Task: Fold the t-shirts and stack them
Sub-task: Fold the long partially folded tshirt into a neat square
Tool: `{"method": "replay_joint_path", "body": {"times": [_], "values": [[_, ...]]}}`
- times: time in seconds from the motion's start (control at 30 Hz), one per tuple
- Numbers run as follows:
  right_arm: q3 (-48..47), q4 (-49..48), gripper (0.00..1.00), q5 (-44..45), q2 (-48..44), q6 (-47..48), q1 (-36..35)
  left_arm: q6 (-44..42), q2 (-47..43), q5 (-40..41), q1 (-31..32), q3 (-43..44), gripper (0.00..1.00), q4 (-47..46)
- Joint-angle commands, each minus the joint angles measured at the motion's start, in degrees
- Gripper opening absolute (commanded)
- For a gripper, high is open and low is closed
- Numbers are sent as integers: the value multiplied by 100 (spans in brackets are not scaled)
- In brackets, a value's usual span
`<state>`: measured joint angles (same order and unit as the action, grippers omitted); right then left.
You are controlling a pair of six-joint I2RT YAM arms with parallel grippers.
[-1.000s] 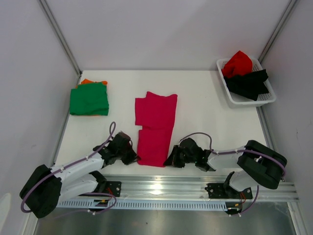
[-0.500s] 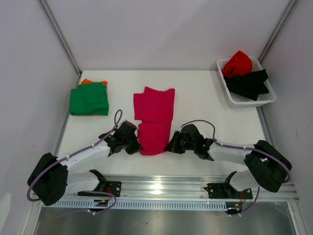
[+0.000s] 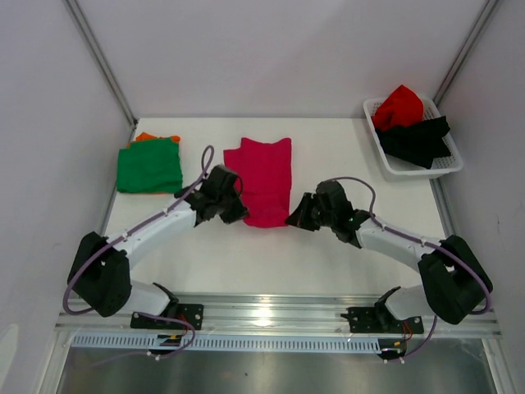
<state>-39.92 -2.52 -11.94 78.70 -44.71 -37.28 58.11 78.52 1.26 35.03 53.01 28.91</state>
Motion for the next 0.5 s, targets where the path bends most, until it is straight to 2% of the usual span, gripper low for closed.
{"method": "replay_joint_path", "body": {"times": [0.0, 0.17, 0.47], "values": [[-621, 225, 0, -71, 180, 454, 282, -475, 215, 42, -434, 927, 1, 255], [-1551, 586, 0, -203, 541, 770, 800, -678, 716, -265, -926, 2052, 1, 563], [-3038, 902, 0, -387, 1734, 1166, 1381, -845, 1376, -477, -1358, 2855, 1, 774]]}}
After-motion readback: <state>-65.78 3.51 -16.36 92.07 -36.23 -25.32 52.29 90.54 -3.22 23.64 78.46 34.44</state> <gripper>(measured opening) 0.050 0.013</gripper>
